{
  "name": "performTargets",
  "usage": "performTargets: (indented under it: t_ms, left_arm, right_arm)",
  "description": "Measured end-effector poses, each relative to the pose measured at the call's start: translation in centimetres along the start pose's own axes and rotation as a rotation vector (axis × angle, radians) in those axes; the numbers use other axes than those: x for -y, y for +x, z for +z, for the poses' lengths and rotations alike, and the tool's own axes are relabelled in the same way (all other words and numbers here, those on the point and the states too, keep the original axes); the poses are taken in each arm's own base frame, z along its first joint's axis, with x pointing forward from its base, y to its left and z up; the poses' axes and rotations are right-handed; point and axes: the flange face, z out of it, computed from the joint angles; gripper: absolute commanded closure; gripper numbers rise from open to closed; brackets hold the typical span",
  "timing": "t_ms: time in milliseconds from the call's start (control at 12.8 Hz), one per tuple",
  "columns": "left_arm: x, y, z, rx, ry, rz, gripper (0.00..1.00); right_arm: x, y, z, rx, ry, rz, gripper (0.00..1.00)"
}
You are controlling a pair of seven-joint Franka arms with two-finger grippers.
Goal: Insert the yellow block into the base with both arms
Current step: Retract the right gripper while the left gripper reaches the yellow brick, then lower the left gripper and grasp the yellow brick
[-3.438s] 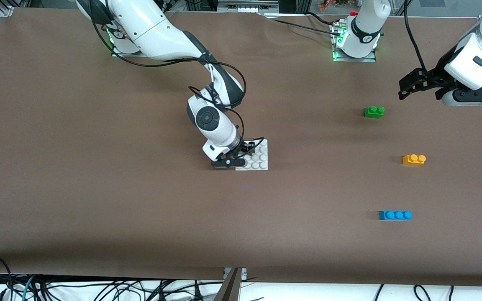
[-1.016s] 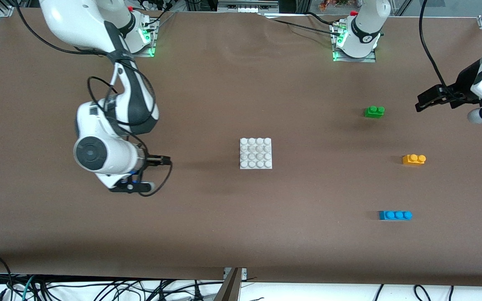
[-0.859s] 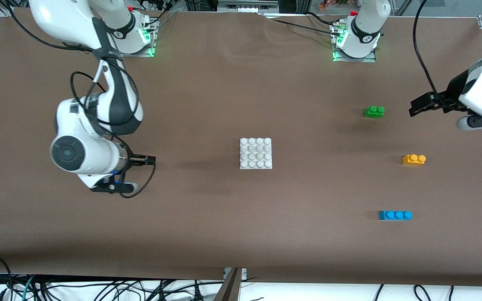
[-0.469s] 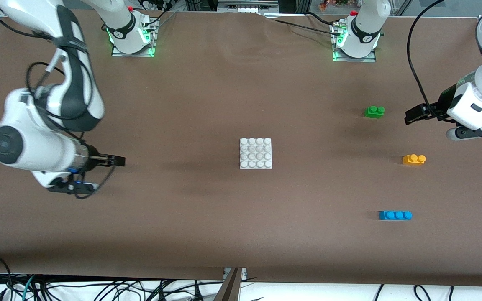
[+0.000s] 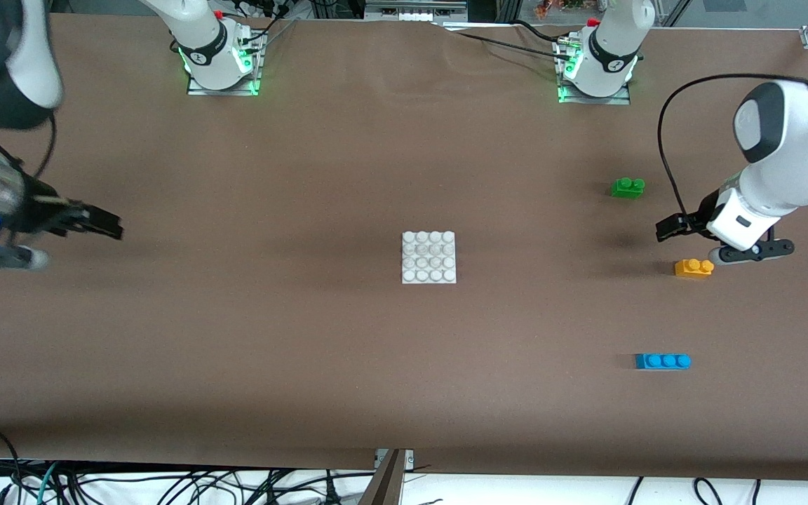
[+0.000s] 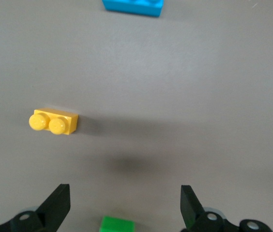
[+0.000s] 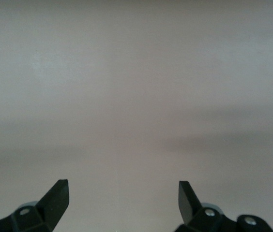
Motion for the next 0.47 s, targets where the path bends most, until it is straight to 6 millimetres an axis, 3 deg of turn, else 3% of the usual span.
performTargets:
  t_ms: [234,469]
  left_arm:
    - [4.3,0.5,3.9,0.007,-0.004,0.031,0.0]
    - [9.5,1.0,8.3,0.004,-0.01,0.04,0.0]
  right_arm:
    - [-3.4,-3.6,-3.4,0.002,0.011,0.045,0.0]
    - [-5.1,-4.4,-2.2,-0.011,0.016,0.071,0.0]
